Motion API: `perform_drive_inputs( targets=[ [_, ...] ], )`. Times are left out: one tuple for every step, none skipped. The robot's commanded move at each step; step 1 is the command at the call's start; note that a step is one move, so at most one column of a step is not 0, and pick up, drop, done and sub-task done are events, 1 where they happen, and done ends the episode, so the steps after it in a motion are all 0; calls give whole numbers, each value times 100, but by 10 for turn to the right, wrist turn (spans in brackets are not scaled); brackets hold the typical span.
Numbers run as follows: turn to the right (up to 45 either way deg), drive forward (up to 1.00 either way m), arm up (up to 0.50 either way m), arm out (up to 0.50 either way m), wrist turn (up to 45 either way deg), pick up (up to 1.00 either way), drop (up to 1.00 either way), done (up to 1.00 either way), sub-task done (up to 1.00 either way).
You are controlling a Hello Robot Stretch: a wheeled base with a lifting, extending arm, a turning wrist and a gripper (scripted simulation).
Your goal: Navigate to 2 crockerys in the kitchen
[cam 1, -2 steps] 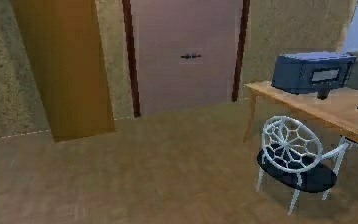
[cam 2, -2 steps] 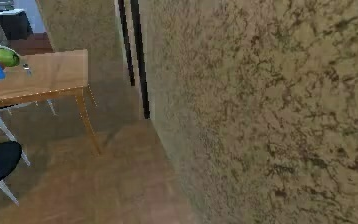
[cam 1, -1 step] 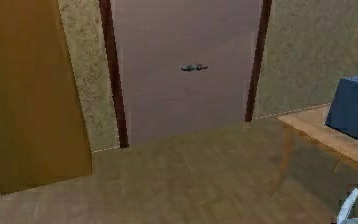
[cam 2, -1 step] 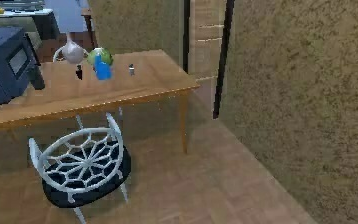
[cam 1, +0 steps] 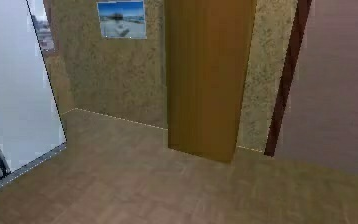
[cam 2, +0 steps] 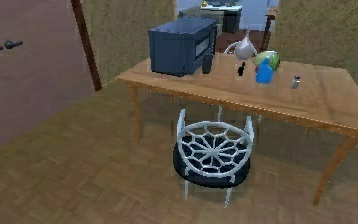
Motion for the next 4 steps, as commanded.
perform_drive_inputs(
  targets=[
    [-180, 0, 0, 0, 0, 0, 0, 0, 0],
    [0, 55, 0, 0, 0, 0, 0, 0, 0],
    [-450, 0, 0, 0, 0, 0, 0, 0, 0],
    [0, 80, 0, 0, 0, 0, 0, 0, 0]
  ],
)
